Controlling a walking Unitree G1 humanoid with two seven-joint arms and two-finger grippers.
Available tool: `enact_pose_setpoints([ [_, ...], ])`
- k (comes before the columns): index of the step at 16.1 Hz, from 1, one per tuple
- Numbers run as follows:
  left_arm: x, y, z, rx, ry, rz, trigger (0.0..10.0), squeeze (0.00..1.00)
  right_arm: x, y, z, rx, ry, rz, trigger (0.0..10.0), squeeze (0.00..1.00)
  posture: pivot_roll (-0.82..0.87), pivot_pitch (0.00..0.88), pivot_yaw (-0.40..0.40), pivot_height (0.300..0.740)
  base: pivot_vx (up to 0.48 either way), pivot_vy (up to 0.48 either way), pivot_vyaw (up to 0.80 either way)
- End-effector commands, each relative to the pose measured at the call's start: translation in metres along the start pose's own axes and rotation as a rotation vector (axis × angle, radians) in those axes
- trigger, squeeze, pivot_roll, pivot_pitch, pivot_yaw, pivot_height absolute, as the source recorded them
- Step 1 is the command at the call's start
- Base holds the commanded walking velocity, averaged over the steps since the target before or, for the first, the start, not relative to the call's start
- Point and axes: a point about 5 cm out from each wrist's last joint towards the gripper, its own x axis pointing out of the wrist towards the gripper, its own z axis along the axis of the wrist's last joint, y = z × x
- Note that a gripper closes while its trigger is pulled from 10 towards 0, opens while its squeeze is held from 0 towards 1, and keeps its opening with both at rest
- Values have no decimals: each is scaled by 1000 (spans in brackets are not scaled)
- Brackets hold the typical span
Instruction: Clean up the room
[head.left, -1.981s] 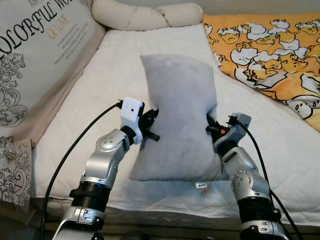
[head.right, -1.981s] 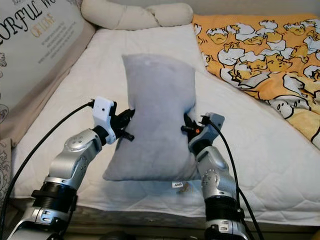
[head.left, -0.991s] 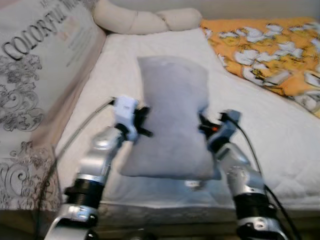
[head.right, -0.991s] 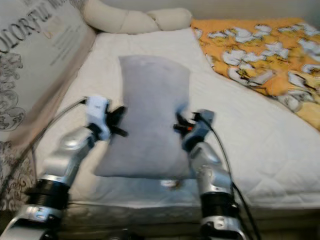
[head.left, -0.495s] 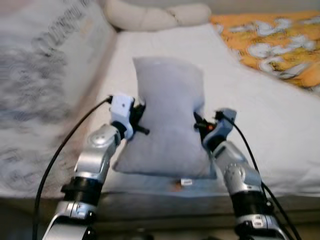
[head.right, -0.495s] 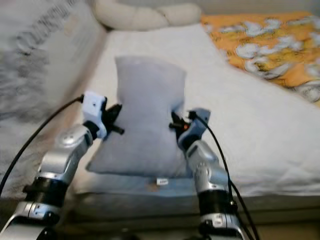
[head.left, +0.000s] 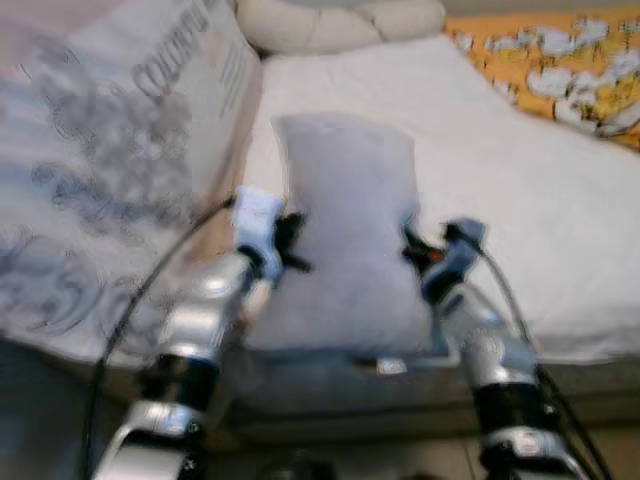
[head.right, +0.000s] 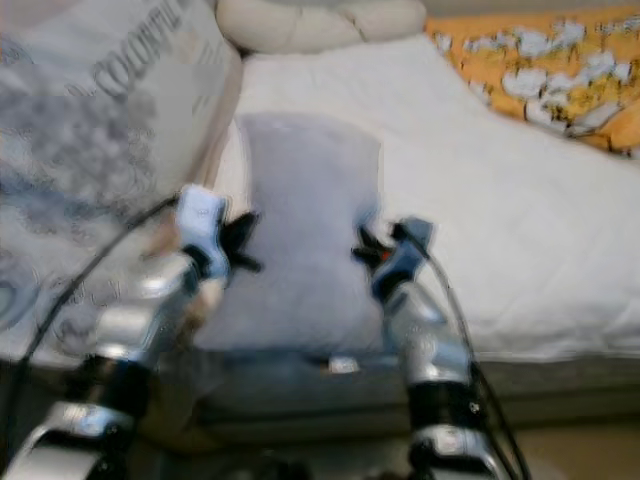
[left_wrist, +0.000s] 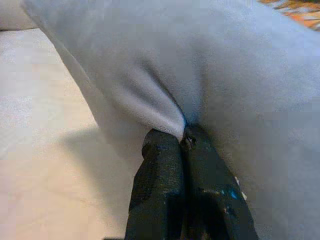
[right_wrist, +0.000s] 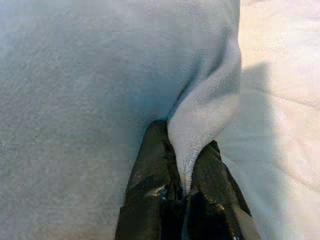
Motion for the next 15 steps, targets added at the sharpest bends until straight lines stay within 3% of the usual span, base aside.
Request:
enact_pose_setpoints([
  [1,0,3,11,32,-31,-1,10000,0,6,15,5,3,-24,51,10000,0,27,0,101,740,0,0,0],
  [4,-1,4,12,13,-46,-16,10000,0,6,16,5,11,-26,51,10000,0,26,0,101,740,0,0,0],
  [15,-2,8,12,12,-45,10,10000,0,8,18,1,-6,10,65,10000,0,34,0,92,740,338,0,0],
])
